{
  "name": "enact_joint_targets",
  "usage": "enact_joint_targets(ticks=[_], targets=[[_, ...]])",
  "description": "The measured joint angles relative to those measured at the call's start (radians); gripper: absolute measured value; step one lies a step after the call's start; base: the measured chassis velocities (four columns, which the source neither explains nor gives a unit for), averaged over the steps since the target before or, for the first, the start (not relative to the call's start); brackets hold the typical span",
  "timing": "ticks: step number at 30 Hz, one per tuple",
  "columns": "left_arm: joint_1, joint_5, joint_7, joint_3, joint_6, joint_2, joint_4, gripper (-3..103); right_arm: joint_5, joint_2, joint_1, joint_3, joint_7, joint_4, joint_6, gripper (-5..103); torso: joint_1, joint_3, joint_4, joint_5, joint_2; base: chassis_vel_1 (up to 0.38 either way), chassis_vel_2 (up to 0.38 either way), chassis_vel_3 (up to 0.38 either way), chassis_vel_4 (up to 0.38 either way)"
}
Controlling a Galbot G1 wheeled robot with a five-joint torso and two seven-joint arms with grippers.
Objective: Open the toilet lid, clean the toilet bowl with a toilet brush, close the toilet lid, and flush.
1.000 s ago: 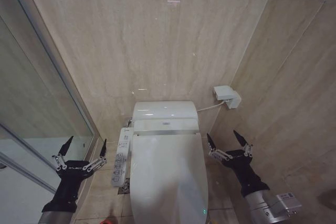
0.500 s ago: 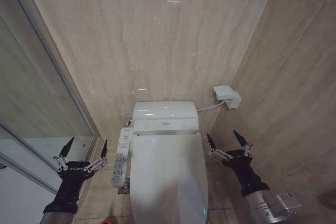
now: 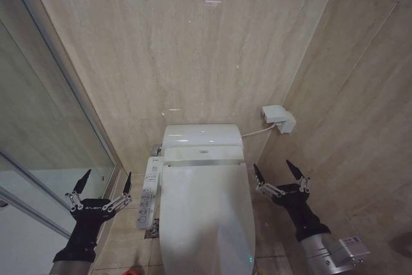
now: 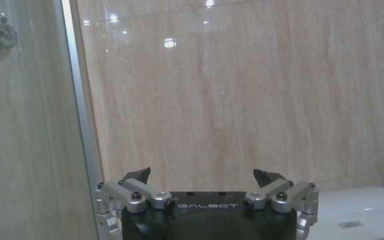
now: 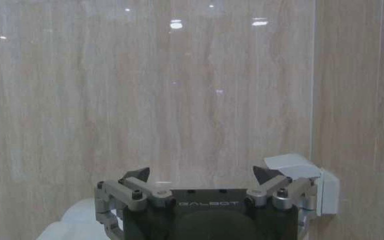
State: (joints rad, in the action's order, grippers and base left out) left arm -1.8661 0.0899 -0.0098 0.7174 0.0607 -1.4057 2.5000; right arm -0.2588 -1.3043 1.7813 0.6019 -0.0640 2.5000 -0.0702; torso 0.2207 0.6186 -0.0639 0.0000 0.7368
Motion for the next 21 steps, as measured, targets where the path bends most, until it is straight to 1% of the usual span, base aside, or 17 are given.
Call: enact_joint_targets(ticks=[14,21], targets=[[0.000,-0.001,-0.001,0.000,-0.001,0.000,0.000,100,0.000,0.000,0.000,0.000,0.000,0.000,0.000,100,0.000,0.000,0.0000,0.0000,0.000,0.000,0.000,0.000,0.000],[0.000,-0.001,-0.001,0.000,-0.001,0.000,0.000,100,0.000,0.000,0.000,0.000,0.000,0.000,0.000,100,0.000,0.000,0.0002,0.0000,0.000,0.105,-0.098,-0.114,0.112]])
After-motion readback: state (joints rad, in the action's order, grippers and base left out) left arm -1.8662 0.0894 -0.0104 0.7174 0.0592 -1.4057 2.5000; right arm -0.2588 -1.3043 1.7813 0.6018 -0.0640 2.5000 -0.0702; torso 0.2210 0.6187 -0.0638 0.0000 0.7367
